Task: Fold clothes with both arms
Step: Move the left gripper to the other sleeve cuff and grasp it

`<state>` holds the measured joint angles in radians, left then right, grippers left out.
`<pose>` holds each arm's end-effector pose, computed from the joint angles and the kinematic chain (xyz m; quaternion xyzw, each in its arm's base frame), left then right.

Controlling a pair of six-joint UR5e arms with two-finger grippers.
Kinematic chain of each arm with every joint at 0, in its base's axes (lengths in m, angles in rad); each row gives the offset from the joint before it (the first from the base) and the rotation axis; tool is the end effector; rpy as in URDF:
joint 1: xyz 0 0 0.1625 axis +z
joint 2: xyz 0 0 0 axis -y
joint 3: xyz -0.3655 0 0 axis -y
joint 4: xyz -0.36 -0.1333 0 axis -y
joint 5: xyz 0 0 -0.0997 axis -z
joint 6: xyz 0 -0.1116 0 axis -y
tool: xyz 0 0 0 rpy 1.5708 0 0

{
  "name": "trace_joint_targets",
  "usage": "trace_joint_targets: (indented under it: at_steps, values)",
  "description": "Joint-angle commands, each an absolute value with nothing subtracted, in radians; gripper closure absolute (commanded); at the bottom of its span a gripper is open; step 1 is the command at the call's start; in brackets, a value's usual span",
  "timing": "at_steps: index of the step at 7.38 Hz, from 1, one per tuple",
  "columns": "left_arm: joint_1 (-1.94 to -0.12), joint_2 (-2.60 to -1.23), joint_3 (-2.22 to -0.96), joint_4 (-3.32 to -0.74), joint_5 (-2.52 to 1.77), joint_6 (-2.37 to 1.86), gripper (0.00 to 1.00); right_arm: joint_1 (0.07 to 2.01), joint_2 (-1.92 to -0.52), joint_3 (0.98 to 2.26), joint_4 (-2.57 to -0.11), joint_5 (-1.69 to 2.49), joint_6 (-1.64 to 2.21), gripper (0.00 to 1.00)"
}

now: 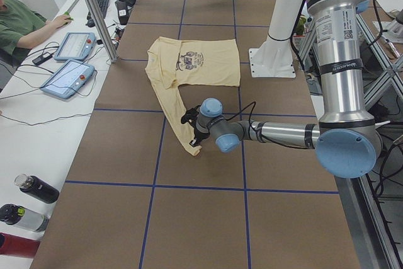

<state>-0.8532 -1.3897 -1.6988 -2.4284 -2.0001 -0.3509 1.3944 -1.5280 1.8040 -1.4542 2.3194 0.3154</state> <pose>0.2212 -0.3855 0.5397 0.2294 0.3635 0.2459 0.8688 -0.0287 -0.4879 0.4670 0.0888 -0.3920 -0.0077 0.9156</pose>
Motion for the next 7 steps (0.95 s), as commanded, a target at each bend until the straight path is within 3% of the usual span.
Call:
trace_joint_targets:
  at_steps: [1,3,5,7]
  values:
    - [-0.859,-1.445,-1.879,-2.185,-2.040,-0.351,1.00,1.394,-1.528,1.804,-1.454,2.319,0.316,0.00]
    - [-0.862,-1.692,-2.046,-1.772,-2.039,-0.376,1.00,1.394,-1.528,1.802,-1.454,2.318,0.316,0.00]
    - [-0.854,-2.078,-1.992,-1.406,-2.040,-0.464,1.00,1.394,-1.529,1.802,-1.454,2.318,0.319,0.00]
    - [-0.841,-2.318,-1.828,-1.345,-2.071,-0.579,1.00,1.394,-1.529,1.802,-1.456,2.316,0.319,0.00]
